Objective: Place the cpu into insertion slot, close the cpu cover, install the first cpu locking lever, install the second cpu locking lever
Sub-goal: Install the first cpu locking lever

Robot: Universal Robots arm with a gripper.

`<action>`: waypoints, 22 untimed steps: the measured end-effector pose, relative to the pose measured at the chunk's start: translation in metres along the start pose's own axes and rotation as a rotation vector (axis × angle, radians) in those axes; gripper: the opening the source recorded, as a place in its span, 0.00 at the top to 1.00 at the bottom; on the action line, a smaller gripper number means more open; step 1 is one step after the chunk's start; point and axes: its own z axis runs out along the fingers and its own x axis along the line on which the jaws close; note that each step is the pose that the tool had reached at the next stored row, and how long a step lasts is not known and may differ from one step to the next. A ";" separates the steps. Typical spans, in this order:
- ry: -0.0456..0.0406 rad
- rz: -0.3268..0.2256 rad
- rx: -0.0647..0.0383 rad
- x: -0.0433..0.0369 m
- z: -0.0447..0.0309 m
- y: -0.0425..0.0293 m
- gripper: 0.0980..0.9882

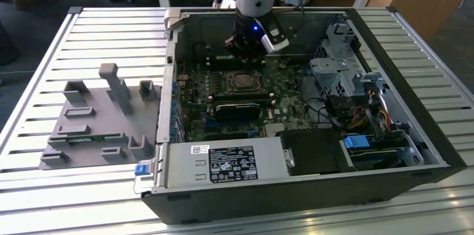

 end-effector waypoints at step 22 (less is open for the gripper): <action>-0.0001 -0.001 0.025 -0.0021 0.0036 0.0025 0.98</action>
